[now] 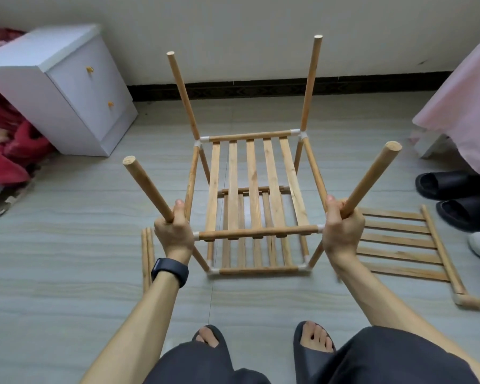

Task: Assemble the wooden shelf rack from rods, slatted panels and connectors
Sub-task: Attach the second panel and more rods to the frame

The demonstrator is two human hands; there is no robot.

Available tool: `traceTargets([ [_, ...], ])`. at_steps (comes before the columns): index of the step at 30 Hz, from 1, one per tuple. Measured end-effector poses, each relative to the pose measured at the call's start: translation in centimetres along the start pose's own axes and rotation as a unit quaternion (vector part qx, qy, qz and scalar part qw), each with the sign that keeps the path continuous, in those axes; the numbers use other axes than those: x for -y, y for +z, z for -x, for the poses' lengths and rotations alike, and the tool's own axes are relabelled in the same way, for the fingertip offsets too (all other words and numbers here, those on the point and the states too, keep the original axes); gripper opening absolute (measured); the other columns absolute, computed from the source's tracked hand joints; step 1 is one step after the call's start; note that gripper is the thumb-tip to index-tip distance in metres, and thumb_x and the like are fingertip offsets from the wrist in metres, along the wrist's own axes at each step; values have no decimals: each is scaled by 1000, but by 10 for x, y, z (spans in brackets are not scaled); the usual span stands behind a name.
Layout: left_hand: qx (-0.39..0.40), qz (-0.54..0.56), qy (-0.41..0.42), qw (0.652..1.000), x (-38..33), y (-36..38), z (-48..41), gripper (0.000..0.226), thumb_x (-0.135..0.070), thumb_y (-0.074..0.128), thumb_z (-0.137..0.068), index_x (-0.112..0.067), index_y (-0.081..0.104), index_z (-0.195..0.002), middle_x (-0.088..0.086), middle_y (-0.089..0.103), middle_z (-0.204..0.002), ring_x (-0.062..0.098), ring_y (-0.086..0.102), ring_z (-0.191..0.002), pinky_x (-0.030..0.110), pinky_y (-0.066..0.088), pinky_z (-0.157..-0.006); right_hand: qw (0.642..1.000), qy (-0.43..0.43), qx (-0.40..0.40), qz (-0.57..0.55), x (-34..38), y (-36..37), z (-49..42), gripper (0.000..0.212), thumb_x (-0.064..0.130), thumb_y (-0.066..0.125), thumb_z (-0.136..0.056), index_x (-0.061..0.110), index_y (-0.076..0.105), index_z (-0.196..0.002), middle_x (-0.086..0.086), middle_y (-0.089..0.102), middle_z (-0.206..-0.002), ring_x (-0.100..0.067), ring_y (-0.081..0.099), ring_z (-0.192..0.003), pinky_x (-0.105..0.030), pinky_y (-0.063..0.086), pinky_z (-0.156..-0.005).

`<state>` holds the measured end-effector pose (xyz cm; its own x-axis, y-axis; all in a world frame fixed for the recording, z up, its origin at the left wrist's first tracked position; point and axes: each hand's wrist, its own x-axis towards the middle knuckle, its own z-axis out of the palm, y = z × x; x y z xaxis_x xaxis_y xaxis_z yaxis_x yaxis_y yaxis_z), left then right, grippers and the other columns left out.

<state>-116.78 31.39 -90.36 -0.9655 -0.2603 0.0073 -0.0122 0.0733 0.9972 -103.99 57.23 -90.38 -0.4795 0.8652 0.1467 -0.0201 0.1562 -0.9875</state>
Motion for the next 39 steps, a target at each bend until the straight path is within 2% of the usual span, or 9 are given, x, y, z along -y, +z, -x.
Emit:
traceTargets([
  [3,-8,3,8,1000,0,0,3,48,-49,56,-85,-20,37,-53,-6,32,-46,19,37,-47,38,34,-55,1000,2,-9,-11,-2,2,-3,42,40,63,-86,17,44,-56,9,43,-47,-10,48,-50,-24,46,-54],
  [9,-11,11,35,999,9,2,-4,51,-49,57,-87,-20,38,-51,-6,32,-44,19,35,-43,38,32,-53,999,11,6,-36,-15,7,-22,49,28,64,-77,-2,38,-49,-9,37,-45,-22,40,-44,-37,41,-61],
  [17,-15,-16,34,999,3,5,1,51,-52,53,-87,-14,41,-55,6,36,-50,26,40,-49,41,38,-54,997,20,63,-36,-8,1,-25,42,23,57,-78,20,49,-37,8,39,-37,-14,41,-38,-29,41,-52],
  [24,-12,-86,8,996,-6,2,15,67,-52,45,-98,4,56,-63,10,57,-52,20,57,-47,31,49,-47,998,29,48,29,-2,-3,-34,40,39,56,-80,12,48,-52,-8,41,-49,-21,43,-48,-35,35,-51],
  [26,-10,-113,-4,994,-10,0,18,59,-47,44,-104,-4,65,-70,2,67,-61,10,63,-51,20,44,-43,996,27,50,69,-1,-6,-34,44,40,56,-88,10,53,-56,-10,47,-53,-26,50,-53,-37,40,-53],
  [29,24,-180,-3,983,-22,-7,23,43,-47,43,-104,-18,68,-83,-5,68,-77,10,62,-71,25,41,-58,990,35,72,117,6,-11,-33,45,41,55,-100,8,59,-68,-9,58,-63,-30,60,-65,-35,46,-60],
  [33,69,-85,104,989,-58,-10,21,23,-33,62,-99,-22,61,-78,-2,64,-71,11,61,-66,28,46,-66,997,-40,49,40,38,-18,-34,31,50,62,-93,21,53,-87,2,59,-74,-17,62,-69,-28,54,-67],
  [36,43,50,91,994,-89,-4,17,45,-44,64,-90,-23,48,-53,-5,42,-48,11,42,-45,23,39,-47,997,-58,38,-35,60,-13,-32,38,49,60,-92,21,49,-70,10,49,-56,-6,49,-53,-14,45,-55],
  [39,14,66,61,996,-94,1,10,49,-42,61,-84,-13,40,-50,3,33,-47,18,34,-45,33,32,-52,998,-48,5,-28,61,-4,-37,44,26,66,-92,11,46,-56,9,43,-43,-9,46,-45,-25,44,-52],
])
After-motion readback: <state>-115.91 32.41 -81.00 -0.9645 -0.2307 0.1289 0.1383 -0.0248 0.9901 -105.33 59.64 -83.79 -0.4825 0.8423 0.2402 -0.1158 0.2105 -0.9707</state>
